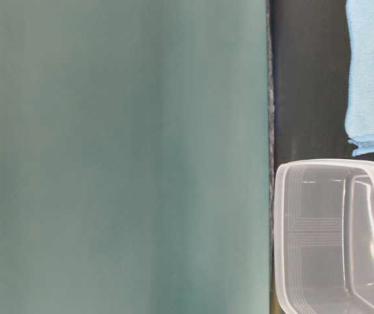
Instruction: Place the blue towel into the container with the left arm.
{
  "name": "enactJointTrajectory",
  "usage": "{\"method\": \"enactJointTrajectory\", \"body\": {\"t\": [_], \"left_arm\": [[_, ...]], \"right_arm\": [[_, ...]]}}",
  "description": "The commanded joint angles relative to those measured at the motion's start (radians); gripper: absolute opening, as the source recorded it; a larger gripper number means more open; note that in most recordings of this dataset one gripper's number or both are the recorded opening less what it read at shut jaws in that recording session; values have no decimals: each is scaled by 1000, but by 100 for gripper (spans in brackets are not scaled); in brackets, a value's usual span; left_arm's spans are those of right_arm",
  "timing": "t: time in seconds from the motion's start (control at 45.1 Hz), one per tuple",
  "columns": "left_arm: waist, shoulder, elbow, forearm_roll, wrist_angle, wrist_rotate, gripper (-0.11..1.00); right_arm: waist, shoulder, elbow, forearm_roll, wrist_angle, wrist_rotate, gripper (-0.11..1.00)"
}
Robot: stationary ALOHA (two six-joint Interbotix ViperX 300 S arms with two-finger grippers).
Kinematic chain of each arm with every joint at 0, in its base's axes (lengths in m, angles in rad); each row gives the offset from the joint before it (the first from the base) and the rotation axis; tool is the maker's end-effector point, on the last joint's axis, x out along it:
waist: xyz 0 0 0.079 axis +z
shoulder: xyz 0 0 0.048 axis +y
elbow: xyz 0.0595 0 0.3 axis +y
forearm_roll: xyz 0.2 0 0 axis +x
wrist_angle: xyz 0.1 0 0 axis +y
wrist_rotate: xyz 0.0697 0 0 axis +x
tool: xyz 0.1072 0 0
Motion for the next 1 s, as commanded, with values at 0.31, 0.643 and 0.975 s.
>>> {"method": "enactJointTrajectory", "body": {"t": [0.31, 0.643, 0.975], "left_arm": [[25, 164, -252, 41, 282, 12, 0], [31, 307, -416, 41, 499, 14, 0], [40, 543, -615, 41, 661, 11, 2]], "right_arm": [[-17, 8, -14, 8, 48, 28, 1], [-32, -9, -12, 8, 141, 94, 20], [-34, -63, -11, 6, 198, 92, 79]]}}
